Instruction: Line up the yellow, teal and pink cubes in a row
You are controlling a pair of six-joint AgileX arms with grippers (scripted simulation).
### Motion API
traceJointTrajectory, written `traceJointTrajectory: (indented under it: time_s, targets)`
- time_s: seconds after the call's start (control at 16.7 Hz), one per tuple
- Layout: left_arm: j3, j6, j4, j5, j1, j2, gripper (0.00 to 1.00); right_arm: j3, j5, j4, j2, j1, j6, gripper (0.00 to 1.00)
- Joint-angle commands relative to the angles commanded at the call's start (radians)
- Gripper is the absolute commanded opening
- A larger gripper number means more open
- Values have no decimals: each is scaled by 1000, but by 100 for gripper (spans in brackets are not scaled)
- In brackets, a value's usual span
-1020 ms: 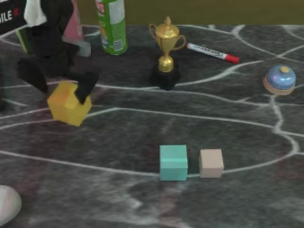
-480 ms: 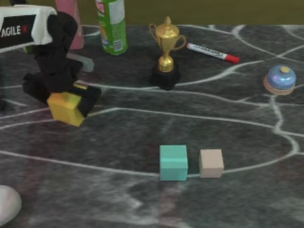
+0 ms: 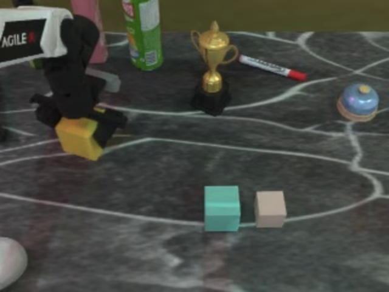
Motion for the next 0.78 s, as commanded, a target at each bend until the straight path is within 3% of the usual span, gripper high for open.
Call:
traceJointTrajectory:
  time_s: [0.24, 0.78]
  targets:
    - [0, 0, 0, 0, 0, 0, 2, 0, 0, 0, 0, 0, 0, 100]
    - [1, 0, -2, 1, 2, -7, 0, 0, 0, 0, 0, 0, 0, 100]
